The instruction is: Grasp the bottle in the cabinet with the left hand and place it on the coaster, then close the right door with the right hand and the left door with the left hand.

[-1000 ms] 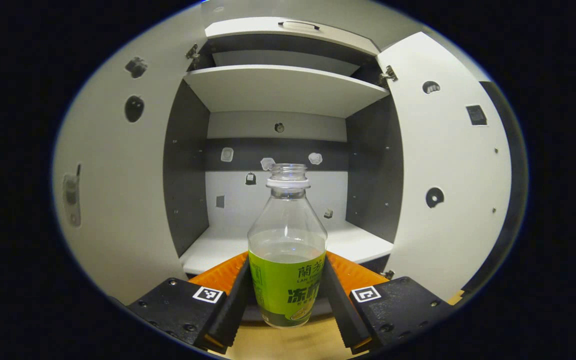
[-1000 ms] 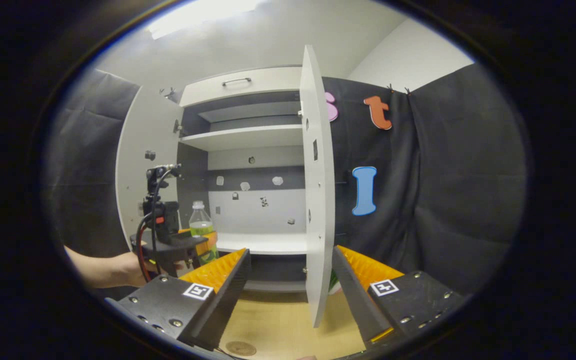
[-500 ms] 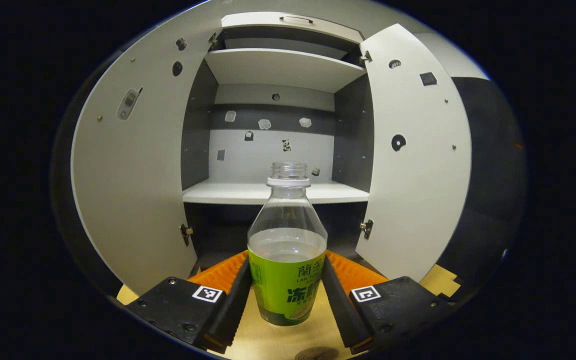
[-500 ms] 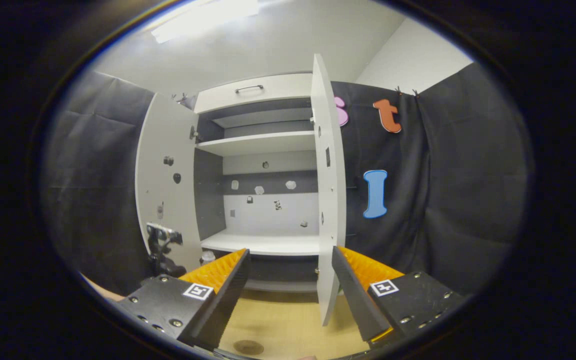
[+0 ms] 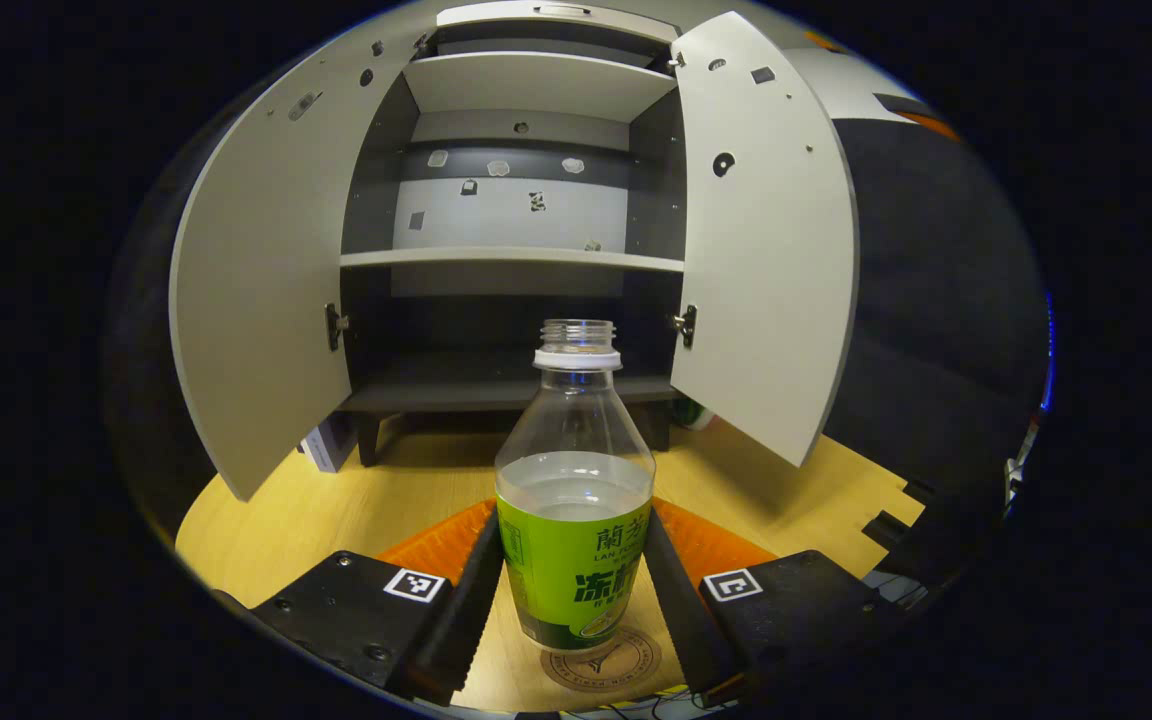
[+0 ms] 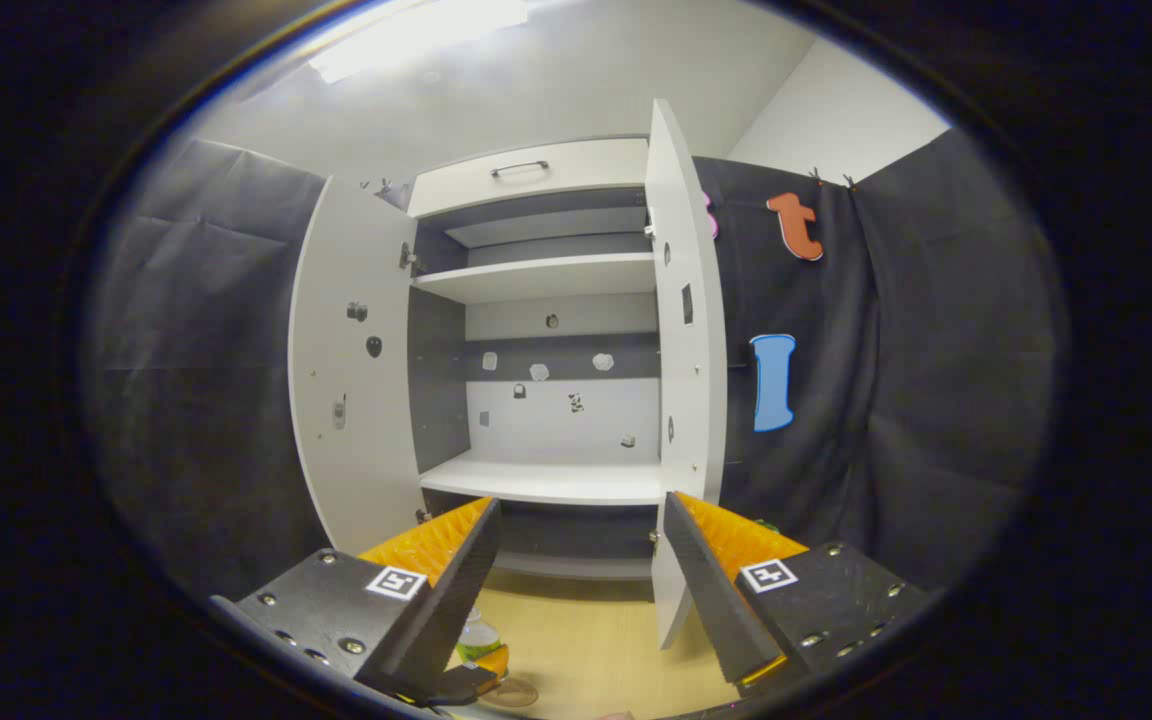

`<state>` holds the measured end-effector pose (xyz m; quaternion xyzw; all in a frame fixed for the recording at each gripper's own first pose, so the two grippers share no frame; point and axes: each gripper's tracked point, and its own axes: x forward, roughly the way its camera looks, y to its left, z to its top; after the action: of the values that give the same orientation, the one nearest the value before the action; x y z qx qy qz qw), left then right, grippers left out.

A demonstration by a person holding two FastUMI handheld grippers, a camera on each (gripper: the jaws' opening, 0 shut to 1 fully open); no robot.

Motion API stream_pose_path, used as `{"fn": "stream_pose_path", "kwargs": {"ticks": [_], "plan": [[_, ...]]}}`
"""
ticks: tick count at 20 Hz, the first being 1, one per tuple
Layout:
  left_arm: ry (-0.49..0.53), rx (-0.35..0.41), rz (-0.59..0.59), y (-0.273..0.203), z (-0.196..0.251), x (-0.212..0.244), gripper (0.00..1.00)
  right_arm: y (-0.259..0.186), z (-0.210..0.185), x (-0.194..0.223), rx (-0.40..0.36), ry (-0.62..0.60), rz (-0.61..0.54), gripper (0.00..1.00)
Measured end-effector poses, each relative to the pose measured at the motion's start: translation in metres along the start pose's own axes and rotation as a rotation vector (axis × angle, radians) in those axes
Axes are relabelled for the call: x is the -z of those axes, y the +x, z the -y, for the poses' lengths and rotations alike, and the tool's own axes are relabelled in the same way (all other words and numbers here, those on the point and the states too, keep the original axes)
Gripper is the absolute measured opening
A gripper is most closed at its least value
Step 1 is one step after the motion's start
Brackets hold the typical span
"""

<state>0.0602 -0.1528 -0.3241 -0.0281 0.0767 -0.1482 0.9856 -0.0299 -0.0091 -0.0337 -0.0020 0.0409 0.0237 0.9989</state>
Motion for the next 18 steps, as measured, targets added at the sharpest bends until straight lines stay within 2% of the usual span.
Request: {"fn": "stream_pose_path", "kwargs": {"ticks": [5,6,9,15,18], "plan": [[0.05,0.032,-0.01,-0.008,0.01,0.045,0.79,0.005,-0.006,0.016,-0.019,-0.02,-0.035,0.98],[0.054,0.038,-0.01,-0.01,0.011,0.05,0.79,0.007,-0.006,0.018,-0.019,-0.022,-0.039,0.94],[0.119,0.086,0.021,-0.008,0.025,0.048,0.78,0.008,-0.008,0.027,-0.025,-0.016,-0.062,0.98],[0.039,0.087,0.036,-0.009,0.022,0.04,0.79,0.012,-0.01,0.027,-0.034,-0.023,-0.06,0.98],[0.025,0.118,0.025,-0.008,0.027,0.047,0.8,0.013,-0.012,0.029,-0.04,-0.025,-0.075,0.98]]}}
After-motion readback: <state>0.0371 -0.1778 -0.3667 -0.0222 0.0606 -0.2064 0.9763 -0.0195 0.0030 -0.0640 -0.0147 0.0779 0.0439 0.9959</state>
